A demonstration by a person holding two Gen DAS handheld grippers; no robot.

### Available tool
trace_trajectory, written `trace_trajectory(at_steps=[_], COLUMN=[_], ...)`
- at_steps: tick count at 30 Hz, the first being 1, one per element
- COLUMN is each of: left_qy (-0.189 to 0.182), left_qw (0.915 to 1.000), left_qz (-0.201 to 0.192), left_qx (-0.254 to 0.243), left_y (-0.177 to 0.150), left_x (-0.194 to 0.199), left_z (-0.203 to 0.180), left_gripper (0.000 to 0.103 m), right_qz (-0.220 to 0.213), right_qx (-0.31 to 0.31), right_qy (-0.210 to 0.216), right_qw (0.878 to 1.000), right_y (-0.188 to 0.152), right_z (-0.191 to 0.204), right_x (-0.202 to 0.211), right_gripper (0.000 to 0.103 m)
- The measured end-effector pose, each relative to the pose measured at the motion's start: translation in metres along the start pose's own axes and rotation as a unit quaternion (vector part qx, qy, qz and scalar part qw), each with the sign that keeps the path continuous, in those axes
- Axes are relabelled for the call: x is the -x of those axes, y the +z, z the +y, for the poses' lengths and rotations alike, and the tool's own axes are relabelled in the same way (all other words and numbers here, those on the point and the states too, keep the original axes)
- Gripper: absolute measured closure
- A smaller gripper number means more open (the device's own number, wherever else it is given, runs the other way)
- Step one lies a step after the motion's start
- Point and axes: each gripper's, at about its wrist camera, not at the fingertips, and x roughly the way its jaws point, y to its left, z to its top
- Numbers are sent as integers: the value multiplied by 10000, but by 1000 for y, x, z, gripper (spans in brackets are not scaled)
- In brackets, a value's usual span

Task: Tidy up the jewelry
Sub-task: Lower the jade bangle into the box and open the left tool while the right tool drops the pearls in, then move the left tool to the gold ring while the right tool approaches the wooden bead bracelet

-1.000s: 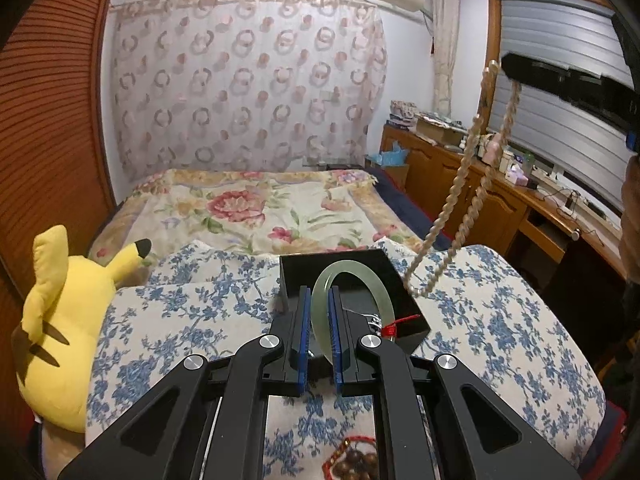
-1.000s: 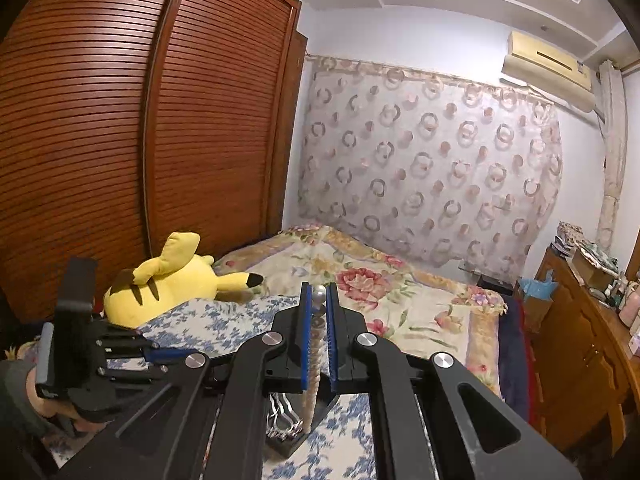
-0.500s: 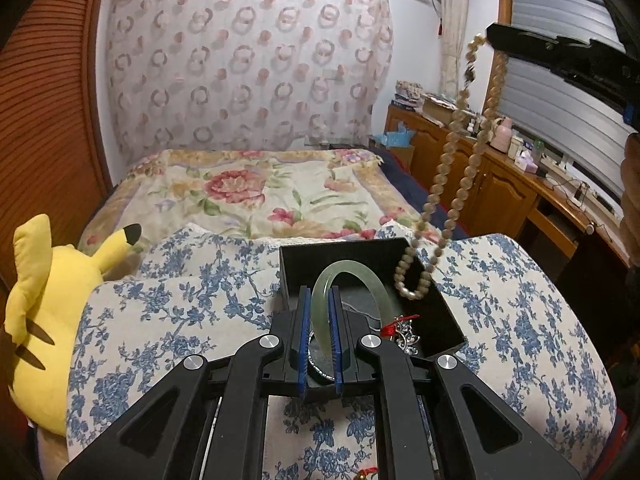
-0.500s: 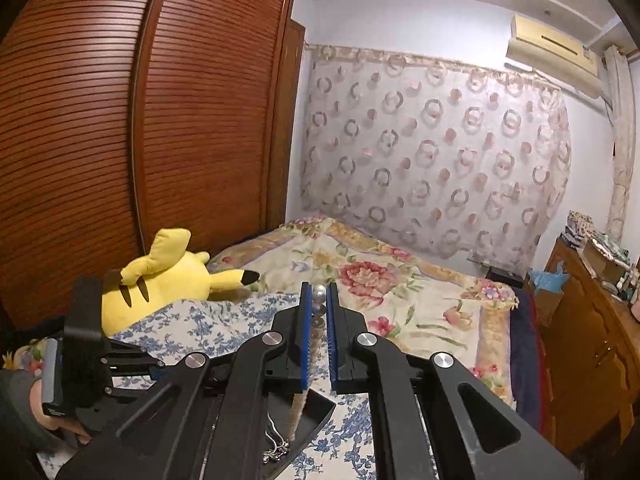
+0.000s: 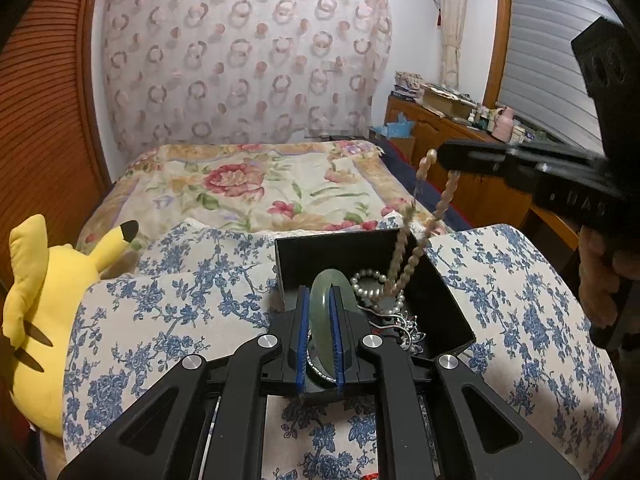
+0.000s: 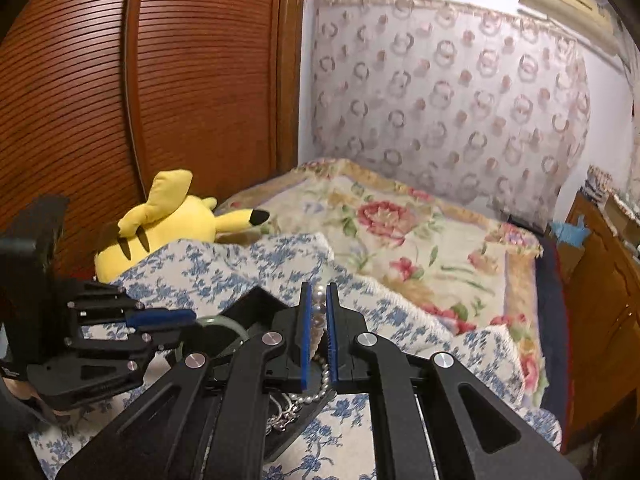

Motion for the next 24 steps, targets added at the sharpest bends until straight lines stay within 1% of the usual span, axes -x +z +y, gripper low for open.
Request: trace_trajectory(at_steps=[5,12,18,21,24], left_qy=[-3,25,6,-8,-26], left_qw=[10000,10000,9999,9999,9999], left_qz=[46,-24,-46,-56,-55], left_qx=[-6,-63,-92,-123,-141], left_y=[-1,-3,-15,-24,-36], left_x=[-1,2,16,28,41], left_z=[-2,-4,-4,-6,-7], left_gripper=[94,94,94,93,90], right_qz=[176,186,141,130,152], right_qx=[-52,-66,-196,-271,-274], right_qy=[45,84,32,17,-1], right_qw=[9998,9998,9997,9995,9995], right_y=[-11,-17,-36,-52,-67], right_z=[0,1,2,8,14], right_x=[-7,-1,21,36,47], right_gripper=[94,94,94,94,94])
